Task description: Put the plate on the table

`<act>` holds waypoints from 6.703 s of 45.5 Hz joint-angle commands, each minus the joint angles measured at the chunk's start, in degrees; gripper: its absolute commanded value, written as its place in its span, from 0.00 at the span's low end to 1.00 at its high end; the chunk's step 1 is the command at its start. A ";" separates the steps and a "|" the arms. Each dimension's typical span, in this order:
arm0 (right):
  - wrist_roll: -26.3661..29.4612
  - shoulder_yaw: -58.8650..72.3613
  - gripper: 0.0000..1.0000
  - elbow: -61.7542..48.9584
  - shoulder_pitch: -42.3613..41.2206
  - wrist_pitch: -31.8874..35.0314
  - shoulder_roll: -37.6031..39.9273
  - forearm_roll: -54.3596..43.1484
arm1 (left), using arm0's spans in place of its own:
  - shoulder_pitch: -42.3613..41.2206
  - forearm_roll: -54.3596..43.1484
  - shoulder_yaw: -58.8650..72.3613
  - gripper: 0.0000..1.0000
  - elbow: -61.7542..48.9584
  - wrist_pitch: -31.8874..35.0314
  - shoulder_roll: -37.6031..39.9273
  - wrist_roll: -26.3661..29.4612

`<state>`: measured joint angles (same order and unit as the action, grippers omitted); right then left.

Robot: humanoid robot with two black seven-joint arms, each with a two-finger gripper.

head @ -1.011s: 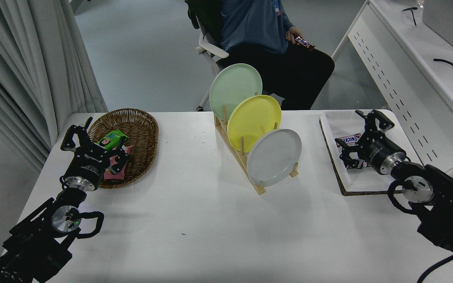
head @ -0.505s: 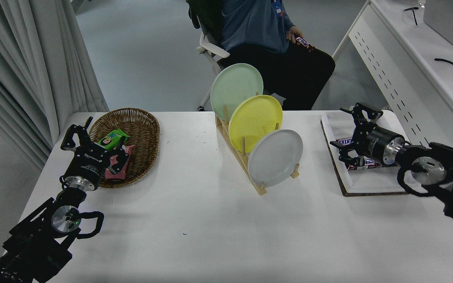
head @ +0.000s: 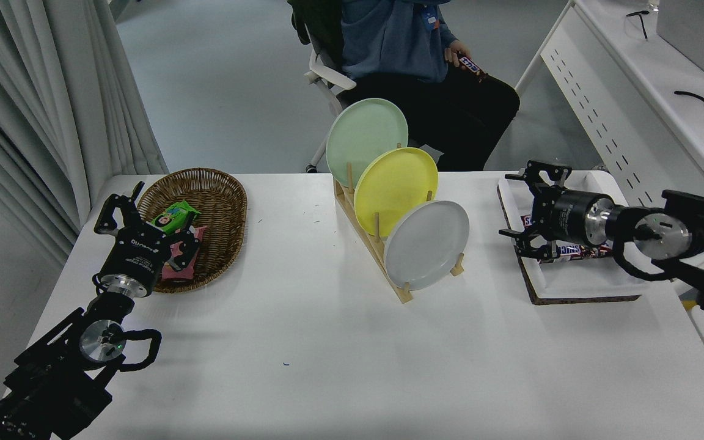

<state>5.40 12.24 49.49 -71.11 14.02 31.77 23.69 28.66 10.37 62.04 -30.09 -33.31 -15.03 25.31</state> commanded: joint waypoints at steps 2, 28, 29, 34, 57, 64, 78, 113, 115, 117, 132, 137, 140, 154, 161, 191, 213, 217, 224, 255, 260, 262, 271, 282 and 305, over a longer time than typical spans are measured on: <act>0.76 -1.34 1.00 -0.18 -0.79 0.05 -2.32 -3.30 | -0.01 0.00 0.01 1.00 -0.06 0.00 0.00 0.00; 1.46 -2.13 1.00 -0.36 -2.28 -8.30 -6.98 -10.15 | -0.01 0.00 0.01 1.00 0.03 0.00 0.00 0.00; 1.46 -2.13 1.00 -0.36 -2.28 -8.39 -7.33 -10.07 | -0.01 0.00 0.01 1.00 -0.06 0.00 0.00 0.00; 1.46 -2.22 1.00 -0.27 -2.28 -7.95 -7.95 -9.98 | -0.01 0.00 0.01 1.00 0.03 0.00 0.00 0.00; 1.46 -4.07 0.99 -0.53 0.27 -8.74 -13.93 -1.10 | -0.01 0.00 0.01 1.00 -0.06 0.00 0.00 0.00; 1.46 -4.15 0.96 -0.97 0.45 -9.53 -14.46 -1.10 | -0.01 0.00 0.01 1.00 -0.06 0.00 0.00 0.00; 1.46 -4.68 0.76 -0.97 0.45 -12.79 -14.46 -1.10 | -0.01 0.00 0.01 1.00 -0.06 0.00 0.00 0.00; 4.53 -6.79 0.60 -0.09 -0.08 -15.42 -15.16 1.18 | -0.01 0.00 0.01 1.00 0.03 0.00 0.00 0.00; 5.15 -6.79 0.58 -0.01 -0.08 -15.51 -15.07 1.18 | -0.01 0.00 0.01 1.00 0.03 0.00 0.00 0.00; 5.76 -6.79 0.57 0.08 -0.08 -15.69 -14.98 1.18 | -0.01 0.00 -0.07 1.00 -0.06 0.00 0.00 0.00; 7.17 -8.46 0.42 0.08 -0.25 -16.57 -14.54 1.18 | -0.01 0.00 0.01 1.00 -0.06 0.00 0.00 0.00; 7.61 -8.72 0.42 0.00 -0.61 -16.57 -14.28 0.92 | -0.01 0.00 0.01 1.00 0.03 0.00 0.00 0.00; 7.87 -8.72 0.42 0.00 -0.69 -16.57 -14.28 0.66 | -0.01 0.00 0.01 1.00 -0.06 0.00 0.00 0.00; 7.96 -7.58 0.39 -0.44 -2.27 -17.18 -14.02 -3.03 | -0.01 0.00 0.01 1.00 -0.06 0.00 0.00 0.00; 9.28 -7.49 0.37 -0.53 -2.45 -17.18 -13.58 -4.18 | -0.01 0.00 0.01 1.00 0.03 0.00 0.00 0.00; 9.46 -7.41 0.33 -2.38 -2.28 -17.45 -13.67 -6.99 | -0.01 0.00 0.01 1.00 -0.06 0.00 0.00 0.00; 9.54 -7.41 0.24 -2.90 -2.28 -17.36 -13.93 -6.99 | -0.01 0.00 0.01 1.00 -0.06 0.00 0.00 0.00; 9.54 -7.41 0.24 -2.82 -2.28 -17.36 -13.93 -6.99 | -0.01 0.00 0.01 1.00 -0.06 0.00 0.00 0.00; 9.54 -7.41 0.25 -2.90 -1.75 -17.36 -14.02 -7.34 | -0.01 0.00 -0.07 1.00 0.03 0.00 0.00 0.00; 9.46 -7.67 0.26 -2.90 -1.31 -14.37 -14.46 -9.72 | -0.01 0.00 0.01 1.00 -0.06 0.00 0.00 0.00; 9.37 -7.93 0.27 -2.90 -1.31 -13.58 -14.72 -9.80 | 0.08 0.00 0.01 1.00 -0.06 0.00 0.00 0.00; 9.37 -7.85 0.27 -2.99 -1.31 -13.49 -15.07 -9.80 | -0.01 0.00 0.01 1.00 0.03 0.00 0.00 0.00; 9.37 -7.85 0.27 -2.99 -1.31 -13.49 -15.07 -9.89 | -0.01 0.00 -0.08 1.00 -0.06 0.00 0.00 0.00; 9.37 -7.76 0.22 -3.52 -1.31 -13.49 -15.25 -9.80 | -0.01 0.00 -0.07 1.00 0.03 0.00 0.00 0.00; 9.37 -7.67 0.13 -3.52 -1.22 -12.96 -15.25 -9.80 | -0.01 0.00 -0.08 1.00 -0.06 0.00 0.00 0.00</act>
<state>14.77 4.51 46.00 -72.40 0.87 16.54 13.89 28.66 10.37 62.02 -30.11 -33.31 -15.03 25.31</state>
